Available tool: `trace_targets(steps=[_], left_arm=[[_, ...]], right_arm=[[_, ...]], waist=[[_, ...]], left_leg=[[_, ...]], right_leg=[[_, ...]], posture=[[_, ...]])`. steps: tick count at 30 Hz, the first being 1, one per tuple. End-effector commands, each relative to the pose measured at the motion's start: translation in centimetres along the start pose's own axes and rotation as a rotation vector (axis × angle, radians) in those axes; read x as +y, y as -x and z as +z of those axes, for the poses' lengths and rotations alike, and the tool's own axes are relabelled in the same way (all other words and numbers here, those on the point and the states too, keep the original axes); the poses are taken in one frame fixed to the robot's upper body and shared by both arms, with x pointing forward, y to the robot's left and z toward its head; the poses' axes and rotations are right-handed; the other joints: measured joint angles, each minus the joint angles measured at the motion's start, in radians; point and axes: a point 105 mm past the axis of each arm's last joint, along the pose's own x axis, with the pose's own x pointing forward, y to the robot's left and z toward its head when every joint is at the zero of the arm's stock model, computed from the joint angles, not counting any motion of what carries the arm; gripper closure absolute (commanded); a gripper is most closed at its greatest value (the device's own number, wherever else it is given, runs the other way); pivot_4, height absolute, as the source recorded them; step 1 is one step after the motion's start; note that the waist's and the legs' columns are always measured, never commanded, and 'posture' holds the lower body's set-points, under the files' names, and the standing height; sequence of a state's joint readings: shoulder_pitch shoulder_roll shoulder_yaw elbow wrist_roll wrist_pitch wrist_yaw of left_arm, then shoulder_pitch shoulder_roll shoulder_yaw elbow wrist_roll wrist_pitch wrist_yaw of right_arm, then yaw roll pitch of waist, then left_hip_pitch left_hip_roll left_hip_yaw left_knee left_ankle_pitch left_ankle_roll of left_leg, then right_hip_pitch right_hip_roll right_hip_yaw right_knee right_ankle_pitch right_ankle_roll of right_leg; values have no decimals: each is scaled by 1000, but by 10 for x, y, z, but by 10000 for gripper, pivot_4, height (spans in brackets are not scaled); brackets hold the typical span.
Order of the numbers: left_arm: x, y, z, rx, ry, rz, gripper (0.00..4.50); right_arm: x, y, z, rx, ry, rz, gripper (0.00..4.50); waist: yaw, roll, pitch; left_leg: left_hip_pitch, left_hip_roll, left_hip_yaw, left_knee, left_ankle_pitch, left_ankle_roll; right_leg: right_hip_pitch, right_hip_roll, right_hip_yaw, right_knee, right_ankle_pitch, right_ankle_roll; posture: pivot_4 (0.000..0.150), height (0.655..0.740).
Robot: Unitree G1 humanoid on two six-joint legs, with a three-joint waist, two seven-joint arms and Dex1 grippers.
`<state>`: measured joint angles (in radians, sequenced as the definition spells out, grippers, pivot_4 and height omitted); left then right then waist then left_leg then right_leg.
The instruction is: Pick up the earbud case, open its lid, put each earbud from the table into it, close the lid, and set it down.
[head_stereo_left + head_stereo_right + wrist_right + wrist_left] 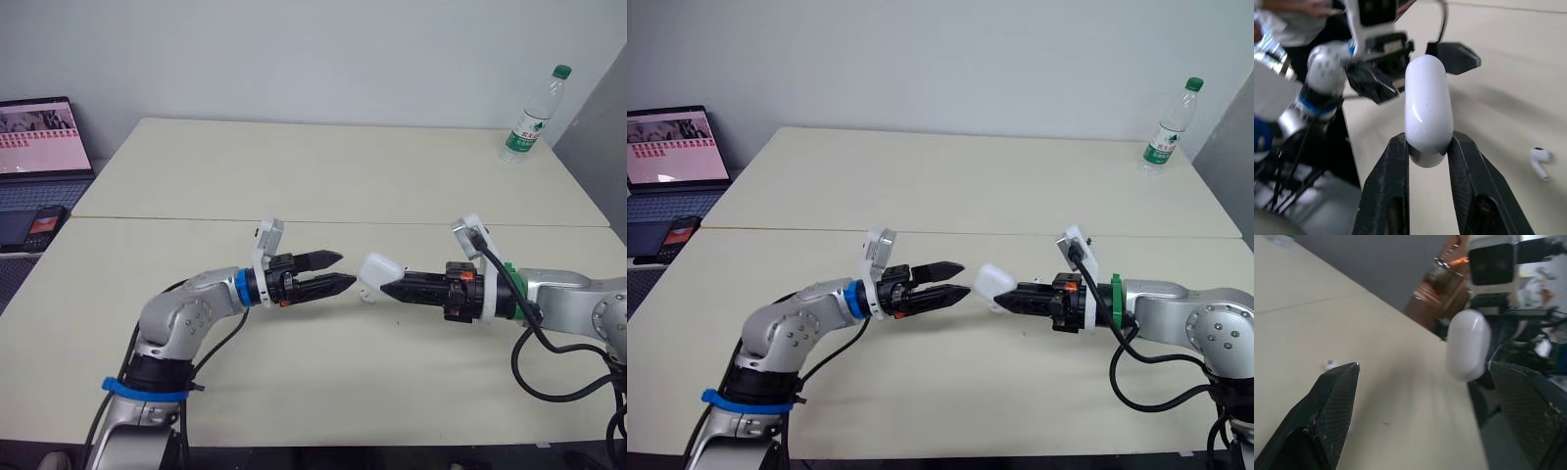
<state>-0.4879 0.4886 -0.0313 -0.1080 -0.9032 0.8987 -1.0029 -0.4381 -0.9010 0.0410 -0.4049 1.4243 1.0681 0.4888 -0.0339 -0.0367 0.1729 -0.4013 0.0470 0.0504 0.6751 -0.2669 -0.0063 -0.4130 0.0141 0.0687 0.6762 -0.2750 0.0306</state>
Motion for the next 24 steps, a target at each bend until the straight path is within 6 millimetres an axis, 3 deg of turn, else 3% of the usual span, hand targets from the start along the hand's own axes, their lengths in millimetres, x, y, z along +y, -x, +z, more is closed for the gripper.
trace_targets(steps=[1, 11, 18, 22, 24], left_arm=[[-19, -1, 7, 28, 47, -133, 542], [-28, -5, -8, 140, 70, -213, 542], [-26, -6, -6, 130, 61, -212, 542], [-25, -5, -7, 128, 56, -204, 9255], [-25, -4, -8, 131, 57, -203, 16205]], right_arm=[[11, -3, 1, 57, 95, 69, 38159], [15, -12, 9, 65, 146, 118, 38159], [17, -13, 9, 67, 146, 125, 38159], [15, -13, 7, 69, 139, 114, 38159], [14, -14, 7, 67, 136, 106, 38159]], waist=[[0, 0, 0], [2, 0, 0], [2, 0, 0], [2, 0, 0], [2, 0, 0]], left_leg=[[0, 0, 0, 0, 0, 0], [-1, -1, 1, 0, 0, 0], [-2, 0, 1, 0, 0, 0], [-2, 0, 1, 0, 0, 0], [-2, 0, 1, 0, 0, 0]], right_leg=[[0, 0, 0, 0, 0, 0], [-2, -2, 1, 0, 0, 0], [-3, -2, 1, 0, 0, -1], [-3, -2, 1, 0, 0, -1], [-3, -2, 1, 0, 0, -1]], posture=[[1500, 7362], [1500, 7362], [1500, 7362], [1500, 7362], [1500, 7362]])
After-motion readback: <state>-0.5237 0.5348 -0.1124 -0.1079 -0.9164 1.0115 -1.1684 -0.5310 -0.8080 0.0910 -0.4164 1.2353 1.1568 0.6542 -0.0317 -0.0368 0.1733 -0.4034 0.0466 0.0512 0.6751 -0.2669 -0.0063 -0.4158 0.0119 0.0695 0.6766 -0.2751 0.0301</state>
